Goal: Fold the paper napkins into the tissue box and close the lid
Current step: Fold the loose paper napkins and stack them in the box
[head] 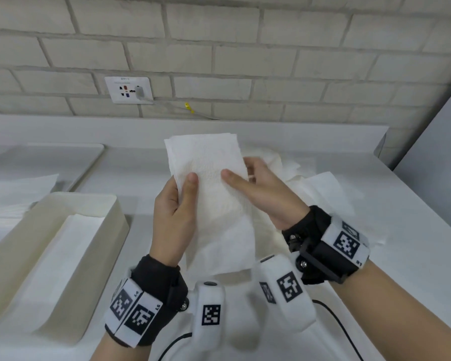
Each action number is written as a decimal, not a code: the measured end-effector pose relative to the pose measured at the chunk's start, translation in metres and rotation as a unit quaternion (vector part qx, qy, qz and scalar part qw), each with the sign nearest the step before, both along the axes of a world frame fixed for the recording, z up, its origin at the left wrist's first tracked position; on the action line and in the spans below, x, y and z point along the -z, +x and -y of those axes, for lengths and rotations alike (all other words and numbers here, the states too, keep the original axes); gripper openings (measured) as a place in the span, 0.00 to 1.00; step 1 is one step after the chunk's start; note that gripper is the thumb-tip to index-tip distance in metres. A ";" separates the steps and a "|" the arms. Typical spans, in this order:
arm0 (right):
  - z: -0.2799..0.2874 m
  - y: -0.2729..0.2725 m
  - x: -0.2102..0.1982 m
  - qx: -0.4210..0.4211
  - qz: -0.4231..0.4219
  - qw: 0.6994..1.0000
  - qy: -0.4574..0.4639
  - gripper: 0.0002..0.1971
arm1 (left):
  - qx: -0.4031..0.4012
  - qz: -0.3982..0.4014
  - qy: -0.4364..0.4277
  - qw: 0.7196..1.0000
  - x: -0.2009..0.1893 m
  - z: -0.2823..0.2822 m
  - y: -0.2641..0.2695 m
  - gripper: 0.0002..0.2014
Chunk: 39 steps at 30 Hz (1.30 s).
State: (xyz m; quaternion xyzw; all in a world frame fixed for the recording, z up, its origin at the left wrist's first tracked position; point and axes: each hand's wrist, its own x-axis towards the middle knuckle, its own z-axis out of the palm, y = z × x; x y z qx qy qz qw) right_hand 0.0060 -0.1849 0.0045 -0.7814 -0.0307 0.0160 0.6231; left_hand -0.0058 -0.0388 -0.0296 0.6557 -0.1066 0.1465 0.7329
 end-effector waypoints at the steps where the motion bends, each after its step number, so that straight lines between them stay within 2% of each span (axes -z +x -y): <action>1: 0.000 -0.001 0.004 -0.055 -0.034 0.998 0.016 0.20 | 0.014 -0.016 0.007 1.000 0.001 -0.003 0.002 0.06; 2: -0.001 -0.003 0.008 -0.083 -0.049 0.995 0.030 0.18 | 0.027 -0.033 0.025 0.999 0.004 -0.008 0.005 0.11; 3: -0.003 -0.002 0.012 -0.084 -0.048 0.995 0.031 0.18 | 0.043 -0.045 0.046 0.997 0.007 -0.012 0.007 0.19; 6: -0.010 0.003 0.022 -0.052 -0.019 0.998 -0.040 0.17 | 0.076 -0.040 0.067 0.994 0.014 -0.025 0.009 0.43; 8: -0.017 0.004 0.027 -0.072 -0.031 0.995 -0.056 0.17 | 0.094 -0.053 0.062 0.992 0.017 -0.032 0.008 0.49; 11: -0.027 0.004 0.032 -0.056 -0.009 0.997 -0.044 0.11 | 0.094 -0.123 0.083 0.984 0.021 -0.042 0.004 0.40; 14: -0.041 0.005 0.035 -0.002 0.062 0.996 -0.057 0.06 | 0.064 -0.188 0.228 0.953 0.020 -0.047 -0.002 0.27; 15: -0.046 0.004 0.036 0.003 0.073 0.996 -0.053 0.06 | 0.050 -0.186 0.277 0.941 0.019 -0.048 -0.004 0.24; 17: -0.056 0.003 0.036 -0.006 0.049 0.998 -0.029 0.05 | 0.022 -0.160 0.309 0.937 0.020 -0.049 -0.006 0.20; 20: -0.064 0.001 0.036 -0.025 -0.005 1.000 -0.006 0.08 | -0.016 -0.121 0.272 0.955 0.022 -0.051 -0.007 0.17; 23: -0.073 0.000 0.031 -0.033 0.017 0.999 0.023 0.09 | -0.015 -0.083 0.239 0.967 0.022 -0.049 -0.009 0.20; 27: -0.083 0.002 0.035 -0.076 -0.044 0.996 0.031 0.12 | 0.025 -0.114 0.153 0.981 0.030 -0.054 -0.011 0.27; 29: -0.086 0.000 0.043 -0.091 -0.075 0.993 -0.016 0.16 | 0.026 -0.145 0.133 0.980 0.038 -0.056 -0.012 0.25; 31: -0.089 0.000 0.048 -0.085 -0.080 0.992 -0.042 0.16 | -0.008 -0.153 0.125 0.980 0.043 -0.056 -0.011 0.21; 35: -0.092 0.001 0.040 -0.076 -0.041 0.996 -0.011 0.11 | -0.085 -0.097 0.096 0.987 0.037 -0.053 -0.003 0.12; 39: -0.084 0.001 0.041 -0.075 -0.028 0.997 -0.005 0.09 | -0.075 -0.079 0.064 0.992 0.039 -0.054 -0.003 0.13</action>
